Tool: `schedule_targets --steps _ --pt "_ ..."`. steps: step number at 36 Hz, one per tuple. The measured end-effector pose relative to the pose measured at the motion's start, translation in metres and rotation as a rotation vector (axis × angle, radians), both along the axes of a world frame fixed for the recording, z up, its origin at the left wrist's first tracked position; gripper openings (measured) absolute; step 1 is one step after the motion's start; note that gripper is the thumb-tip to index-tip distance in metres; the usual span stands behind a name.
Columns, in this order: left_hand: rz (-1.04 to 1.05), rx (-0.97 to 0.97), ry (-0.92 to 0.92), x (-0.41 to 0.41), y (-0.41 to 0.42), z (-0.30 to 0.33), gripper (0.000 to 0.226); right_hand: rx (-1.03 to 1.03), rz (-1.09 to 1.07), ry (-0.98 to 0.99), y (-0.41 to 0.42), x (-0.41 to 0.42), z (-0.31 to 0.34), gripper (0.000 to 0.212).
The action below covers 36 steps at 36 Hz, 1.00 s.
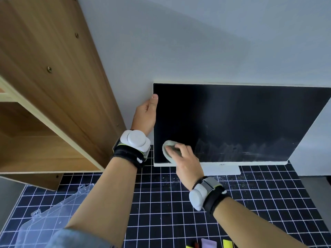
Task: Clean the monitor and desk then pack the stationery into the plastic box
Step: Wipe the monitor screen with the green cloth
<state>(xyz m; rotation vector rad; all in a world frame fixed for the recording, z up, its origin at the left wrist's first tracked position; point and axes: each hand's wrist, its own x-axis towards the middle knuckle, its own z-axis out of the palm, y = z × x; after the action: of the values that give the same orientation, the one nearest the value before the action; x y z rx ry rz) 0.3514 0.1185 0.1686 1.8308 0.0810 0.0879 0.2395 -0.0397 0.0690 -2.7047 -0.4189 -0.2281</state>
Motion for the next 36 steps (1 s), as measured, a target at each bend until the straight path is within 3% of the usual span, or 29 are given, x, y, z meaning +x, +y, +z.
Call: schedule_targets --steps 12,20,36 --pt "0.012 0.013 0.007 -0.003 -0.003 0.005 0.055 0.264 -0.296 -0.261 -0.038 0.03 0.053 0.073" --pt "0.044 0.036 0.019 0.001 -0.002 0.0 0.056 0.257 -0.337 -0.219 -0.027 0.025 0.044 0.075" --pt "0.044 0.008 0.046 -0.003 -0.004 0.004 0.05 -0.112 0.086 -0.011 0.028 -0.007 -0.016 0.07"
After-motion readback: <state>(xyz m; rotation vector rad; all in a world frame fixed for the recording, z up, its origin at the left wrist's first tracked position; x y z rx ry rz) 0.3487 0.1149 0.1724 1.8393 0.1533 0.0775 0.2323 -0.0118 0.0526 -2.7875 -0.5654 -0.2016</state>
